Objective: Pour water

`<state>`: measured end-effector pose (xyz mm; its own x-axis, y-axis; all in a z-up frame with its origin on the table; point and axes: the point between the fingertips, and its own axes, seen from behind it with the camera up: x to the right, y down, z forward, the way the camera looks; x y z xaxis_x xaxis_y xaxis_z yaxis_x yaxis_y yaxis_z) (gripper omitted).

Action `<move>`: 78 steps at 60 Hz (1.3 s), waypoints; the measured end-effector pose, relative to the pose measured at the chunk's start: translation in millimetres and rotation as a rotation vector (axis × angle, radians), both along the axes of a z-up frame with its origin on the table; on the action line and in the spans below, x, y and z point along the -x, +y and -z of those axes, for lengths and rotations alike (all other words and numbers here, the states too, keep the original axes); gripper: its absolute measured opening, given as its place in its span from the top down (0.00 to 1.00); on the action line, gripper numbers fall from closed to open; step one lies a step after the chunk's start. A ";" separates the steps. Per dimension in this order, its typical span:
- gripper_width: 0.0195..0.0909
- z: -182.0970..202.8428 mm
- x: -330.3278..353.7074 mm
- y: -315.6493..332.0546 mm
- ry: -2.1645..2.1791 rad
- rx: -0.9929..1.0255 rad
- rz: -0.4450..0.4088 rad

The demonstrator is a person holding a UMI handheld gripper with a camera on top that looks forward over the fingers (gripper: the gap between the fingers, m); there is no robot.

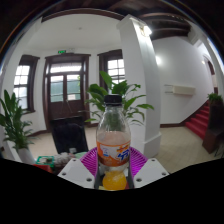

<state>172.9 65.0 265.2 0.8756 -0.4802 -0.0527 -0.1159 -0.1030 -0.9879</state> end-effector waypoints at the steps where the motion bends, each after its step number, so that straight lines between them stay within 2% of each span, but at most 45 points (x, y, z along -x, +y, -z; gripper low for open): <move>1: 0.73 2.2 -5.3 0.2 -0.008 0.006 0.011; 5: 0.73 12.3 -17.5 -3.5 -0.029 0.032 0.037; 13: 0.73 62.0 -72.7 7.2 -0.039 0.102 0.066; 20: 0.73 89.1 -85.8 12.0 -0.039 0.135 0.088; 28: 0.73 121.8 -98.2 22.3 -0.053 0.131 0.086; 34: 0.69 146.1 -90.3 35.3 -0.039 0.127 0.036; 42: 0.71 142.9 -92.3 30.9 -0.044 0.075 0.045; 53: 0.56 142.1 -94.8 29.6 -0.036 0.067 0.043; 55: 0.47 145.6 -95.1 28.1 -0.029 0.086 0.047; 57: 0.30 151.9 -94.7 24.7 -0.020 0.120 0.048; 59: 0.22 156.4 -95.0 20.1 -0.018 0.147 0.052; 61: 0.18 156.4 -93.2 15.8 -0.024 0.158 0.047; 73: 0.17 160.8 -55.9 -37.9 0.019 0.172 -0.007; 78: 0.17 164.7 -41.4 -75.6 0.009 0.190 0.009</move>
<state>214.2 -10.6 100.5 0.8713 -0.4897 0.0318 -0.1263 -0.2865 -0.9497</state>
